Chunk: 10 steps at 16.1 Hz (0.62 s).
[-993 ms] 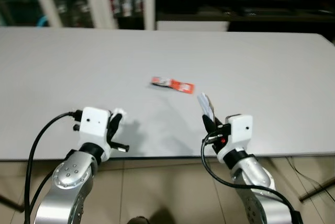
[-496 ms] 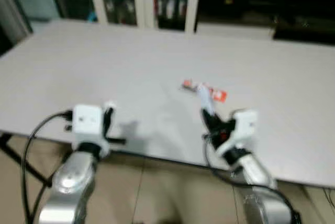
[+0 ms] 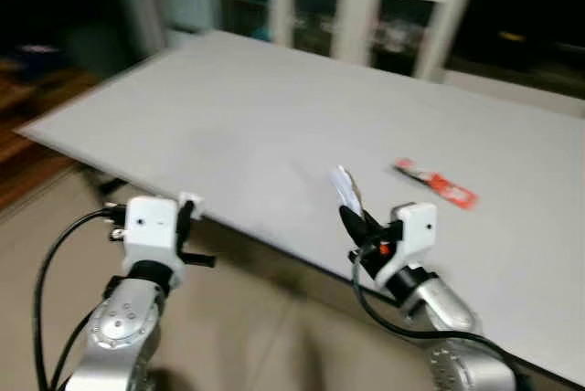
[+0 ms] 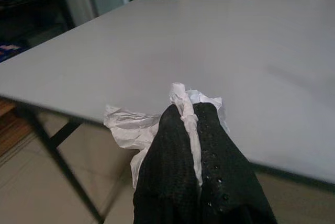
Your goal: Picking trash to rubbish bin
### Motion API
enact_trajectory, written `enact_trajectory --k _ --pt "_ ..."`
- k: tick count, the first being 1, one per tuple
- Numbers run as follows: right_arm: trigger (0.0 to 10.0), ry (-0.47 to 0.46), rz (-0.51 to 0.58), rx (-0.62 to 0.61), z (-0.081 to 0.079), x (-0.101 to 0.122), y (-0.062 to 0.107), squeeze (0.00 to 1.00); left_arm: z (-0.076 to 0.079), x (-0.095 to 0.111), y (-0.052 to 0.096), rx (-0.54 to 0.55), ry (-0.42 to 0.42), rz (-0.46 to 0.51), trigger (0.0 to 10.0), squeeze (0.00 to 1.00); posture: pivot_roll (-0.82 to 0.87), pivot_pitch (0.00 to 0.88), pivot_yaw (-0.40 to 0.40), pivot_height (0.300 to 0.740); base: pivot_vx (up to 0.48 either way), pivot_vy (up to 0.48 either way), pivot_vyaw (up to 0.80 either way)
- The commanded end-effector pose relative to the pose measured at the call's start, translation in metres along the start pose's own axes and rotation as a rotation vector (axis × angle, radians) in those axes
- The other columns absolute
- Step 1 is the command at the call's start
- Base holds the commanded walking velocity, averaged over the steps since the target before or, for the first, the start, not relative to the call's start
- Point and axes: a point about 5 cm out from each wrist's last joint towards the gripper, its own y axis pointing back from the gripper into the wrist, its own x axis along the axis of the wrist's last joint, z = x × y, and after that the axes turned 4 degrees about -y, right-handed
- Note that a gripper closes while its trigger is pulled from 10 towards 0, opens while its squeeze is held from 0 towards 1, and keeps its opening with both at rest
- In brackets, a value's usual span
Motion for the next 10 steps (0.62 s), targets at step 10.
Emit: enact_trajectory --k 10 --pt "10.0 -0.049 -0.172 0.093 0.003 -0.035 0.011 0.00 0.004 -0.012 0.011 -0.039 -0.092 -0.016 10.0 0.00 0.09 0.000 -0.041 0.740 0.000 0.000 0.80"
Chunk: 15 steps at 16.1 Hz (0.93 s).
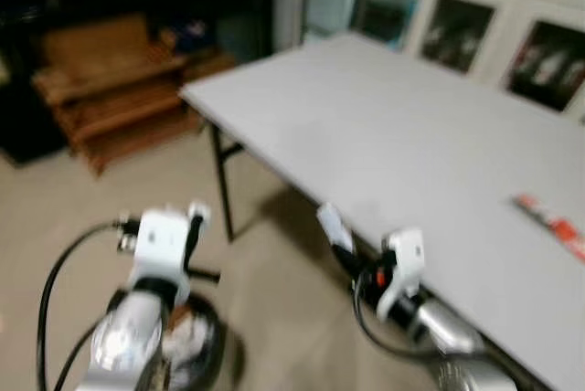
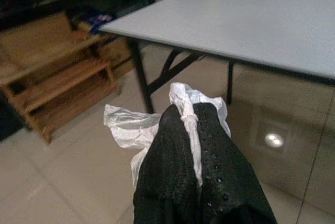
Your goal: Picking trash to rubbish bin
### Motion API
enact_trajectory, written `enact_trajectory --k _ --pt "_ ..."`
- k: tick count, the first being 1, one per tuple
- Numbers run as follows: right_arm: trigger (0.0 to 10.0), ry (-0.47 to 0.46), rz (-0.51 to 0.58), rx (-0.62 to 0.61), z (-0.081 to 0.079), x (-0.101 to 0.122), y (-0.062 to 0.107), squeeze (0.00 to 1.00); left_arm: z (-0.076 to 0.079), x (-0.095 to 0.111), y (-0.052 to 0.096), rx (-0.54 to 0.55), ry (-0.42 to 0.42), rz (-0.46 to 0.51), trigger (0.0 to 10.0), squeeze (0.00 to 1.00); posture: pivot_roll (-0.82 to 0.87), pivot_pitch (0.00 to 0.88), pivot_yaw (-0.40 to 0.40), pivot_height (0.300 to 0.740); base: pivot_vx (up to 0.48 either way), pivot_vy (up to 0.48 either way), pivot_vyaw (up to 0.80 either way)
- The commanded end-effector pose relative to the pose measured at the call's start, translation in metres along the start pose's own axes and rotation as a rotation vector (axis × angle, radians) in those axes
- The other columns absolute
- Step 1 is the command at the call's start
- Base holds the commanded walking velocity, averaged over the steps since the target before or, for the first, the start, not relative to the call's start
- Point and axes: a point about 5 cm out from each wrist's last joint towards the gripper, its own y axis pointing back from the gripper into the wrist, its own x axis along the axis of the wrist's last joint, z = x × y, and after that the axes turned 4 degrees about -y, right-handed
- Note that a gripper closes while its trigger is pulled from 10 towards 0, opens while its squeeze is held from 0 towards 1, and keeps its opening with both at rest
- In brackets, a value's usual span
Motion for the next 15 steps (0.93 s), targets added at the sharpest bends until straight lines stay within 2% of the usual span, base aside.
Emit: enact_trajectory --k 1,5,7,9,11,13,15 --pt "10.0 0.014 -0.019 0.005 0.001 -0.003 -0.002 0.00 0.001 -0.004 0.001 -0.009 -0.017 -0.016 10.0 0.00 0.09 0.000 -0.040 0.740 0.000 0.000 0.80" --pt "10.0 -0.051 -0.070 -0.116 0.015 -0.025 0.000 0.00 0.005 -0.018 -0.001 -0.036 -0.024 -0.070 10.0 0.00 0.09 0.000 -0.012 0.740 0.000 0.000 0.80" --pt "10.0 -0.082 -0.107 -0.218 0.022 -0.051 0.004 0.00 0.007 -0.052 -0.009 -0.049 -0.057 -0.157 10.0 0.00 0.05 0.000 0.024 0.740 0.000 0.000 0.80" --pt "10.0 -0.062 -0.126 -0.224 0.021 -0.057 0.005 0.00 0.008 -0.064 -0.009 -0.054 -0.040 -0.185 10.0 0.00 0.04 0.000 0.032 0.740 0.000 0.000 0.80" --pt "10.0 -0.030 -0.167 -0.308 0.035 -0.070 0.002 0.00 0.012 -0.096 -0.006 -0.044 0.018 -0.268 10.0 0.00 0.03 0.000 0.012 0.740 0.000 0.000 0.80" --pt "10.0 -0.006 -0.184 -0.369 0.047 -0.074 -0.002 0.00 0.020 -0.108 -0.008 -0.060 0.049 -0.280 10.0 0.00 0.03 0.000 -0.010 0.740 0.000 0.000 0.80" --pt "10.0 0.004 -0.210 -0.380 0.052 -0.078 -0.005 0.00 0.021 -0.113 -0.009 -0.050 0.034 -0.297 10.0 0.00 0.03 0.000 -0.018 0.740 0.000 0.000 0.80"
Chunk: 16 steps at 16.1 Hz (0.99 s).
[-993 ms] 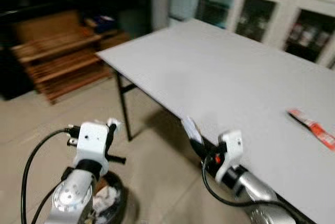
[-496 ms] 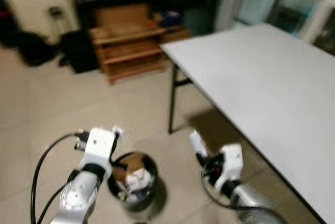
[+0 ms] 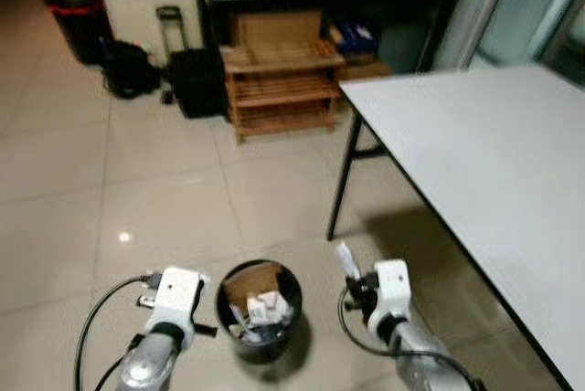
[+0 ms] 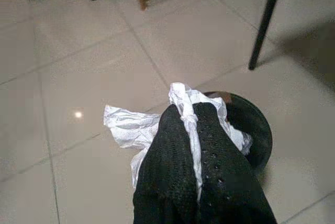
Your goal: Picking trash to rubbish bin
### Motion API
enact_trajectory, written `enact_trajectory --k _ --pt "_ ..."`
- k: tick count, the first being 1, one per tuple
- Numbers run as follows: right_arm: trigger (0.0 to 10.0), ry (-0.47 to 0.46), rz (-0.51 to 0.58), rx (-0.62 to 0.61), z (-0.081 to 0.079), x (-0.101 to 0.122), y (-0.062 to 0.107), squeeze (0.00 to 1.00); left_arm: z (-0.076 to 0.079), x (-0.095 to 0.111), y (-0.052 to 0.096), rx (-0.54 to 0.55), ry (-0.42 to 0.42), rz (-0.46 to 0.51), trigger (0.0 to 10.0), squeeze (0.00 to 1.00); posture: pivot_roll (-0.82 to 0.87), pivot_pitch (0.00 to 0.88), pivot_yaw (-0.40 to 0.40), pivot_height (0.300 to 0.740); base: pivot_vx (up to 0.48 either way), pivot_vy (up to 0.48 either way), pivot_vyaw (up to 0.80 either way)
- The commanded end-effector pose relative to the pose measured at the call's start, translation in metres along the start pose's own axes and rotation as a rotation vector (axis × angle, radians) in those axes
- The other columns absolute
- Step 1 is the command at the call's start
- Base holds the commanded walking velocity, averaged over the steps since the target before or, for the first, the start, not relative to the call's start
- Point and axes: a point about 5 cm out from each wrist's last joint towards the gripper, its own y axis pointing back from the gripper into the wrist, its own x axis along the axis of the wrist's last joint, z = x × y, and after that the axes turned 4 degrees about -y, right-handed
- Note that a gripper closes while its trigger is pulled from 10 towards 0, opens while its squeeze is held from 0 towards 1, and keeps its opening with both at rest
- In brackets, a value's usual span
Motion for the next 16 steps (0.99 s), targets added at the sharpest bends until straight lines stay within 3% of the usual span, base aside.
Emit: enact_trajectory --k 1,5,8,16 --pt "10.0 0.012 -0.045 -0.028 0.007 -0.009 0.001 0.00 0.004 -0.001 -0.001 -0.009 -0.007 0.015 10.0 0.00 0.04 0.000 -0.039 0.740 0.000 0.000 0.80" --pt "10.0 0.055 -0.109 -0.002 0.001 -0.020 -0.010 0.00 0.008 -0.008 -0.007 -0.038 0.009 0.017 10.0 0.00 0.06 0.000 -0.060 0.740 0.000 0.000 0.80" --pt "10.0 0.068 -0.172 0.010 -0.006 -0.030 -0.014 0.00 0.008 -0.014 -0.013 -0.043 0.005 -0.007 10.0 0.00 0.06 0.000 -0.060 0.740 0.170 0.000 0.00" --pt "10.0 0.086 -0.175 0.003 -0.008 -0.034 -0.017 0.00 0.007 -0.011 -0.020 -0.060 -0.007 0.011 10.0 0.00 0.06 0.000 -0.053 0.740 0.266 0.000 0.00"
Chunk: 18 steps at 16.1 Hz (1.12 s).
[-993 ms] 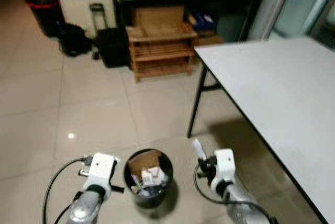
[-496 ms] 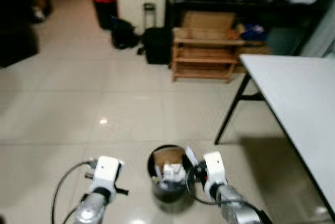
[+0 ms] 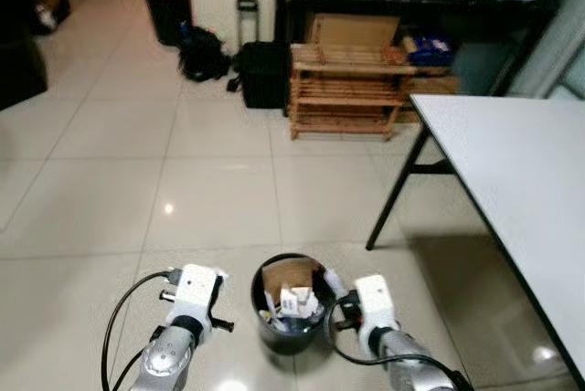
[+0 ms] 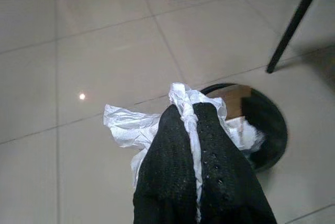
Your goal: Picking trash to rubbish bin
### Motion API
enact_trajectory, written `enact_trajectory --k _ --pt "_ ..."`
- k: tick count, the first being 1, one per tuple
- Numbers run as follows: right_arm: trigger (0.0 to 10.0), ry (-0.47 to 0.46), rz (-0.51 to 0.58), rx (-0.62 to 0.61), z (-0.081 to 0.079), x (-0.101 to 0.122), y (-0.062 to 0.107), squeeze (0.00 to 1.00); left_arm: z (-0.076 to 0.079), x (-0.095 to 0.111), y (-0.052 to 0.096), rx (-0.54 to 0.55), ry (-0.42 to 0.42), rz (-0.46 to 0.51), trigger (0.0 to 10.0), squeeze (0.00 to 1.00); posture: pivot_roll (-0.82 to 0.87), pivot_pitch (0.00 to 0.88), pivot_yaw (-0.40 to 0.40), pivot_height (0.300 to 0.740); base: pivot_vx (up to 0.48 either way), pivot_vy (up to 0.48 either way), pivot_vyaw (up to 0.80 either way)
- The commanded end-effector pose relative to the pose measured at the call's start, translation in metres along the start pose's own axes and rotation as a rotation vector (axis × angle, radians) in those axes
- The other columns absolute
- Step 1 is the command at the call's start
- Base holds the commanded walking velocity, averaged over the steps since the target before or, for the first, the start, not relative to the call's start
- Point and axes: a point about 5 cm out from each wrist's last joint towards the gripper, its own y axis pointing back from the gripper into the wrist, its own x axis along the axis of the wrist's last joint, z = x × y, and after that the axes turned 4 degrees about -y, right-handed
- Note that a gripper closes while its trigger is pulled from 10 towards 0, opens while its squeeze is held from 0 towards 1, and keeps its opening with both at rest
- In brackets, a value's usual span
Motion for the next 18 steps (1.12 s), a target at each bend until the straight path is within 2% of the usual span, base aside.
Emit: enact_trajectory --k 1,5,6,11,14,18 --pt "10.0 -0.011 0.019 -0.009 0.000 0.004 -0.001 0.00 -0.003 -0.002 0.000 -0.003 -0.006 -0.004 10.0 0.00 0.06 0.000 -0.052 0.740 0.270 0.000 0.00" --pt "10.0 0.010 0.021 0.009 0.001 0.004 -0.002 0.00 -0.003 -0.002 -0.002 -0.009 -0.012 0.000 10.0 0.00 0.06 0.000 -0.050 0.740 0.265 0.000 0.00" --pt "10.0 0.040 0.017 0.035 -0.002 0.003 -0.002 0.00 -0.003 -0.001 -0.002 -0.011 -0.013 0.001 10.0 0.00 0.06 0.000 -0.049 0.740 0.270 0.000 0.00" --pt "10.0 0.063 0.011 0.083 -0.010 0.001 -0.002 0.00 -0.003 -0.003 -0.002 -0.020 -0.017 -0.002 10.0 0.00 0.06 0.000 -0.047 0.740 0.269 0.000 0.80" --pt "10.0 0.021 0.012 0.029 -0.004 0.002 -0.003 0.00 -0.004 -0.003 -0.002 -0.023 -0.019 -0.002 10.0 0.00 0.06 0.000 -0.047 0.740 0.273 0.000 0.27" --pt "10.0 0.024 0.027 0.000 0.001 0.005 -0.003 0.00 -0.004 -0.001 -0.004 -0.044 -0.030 0.005 10.0 0.00 0.05 0.000 -0.041 0.740 0.308 0.000 0.00"
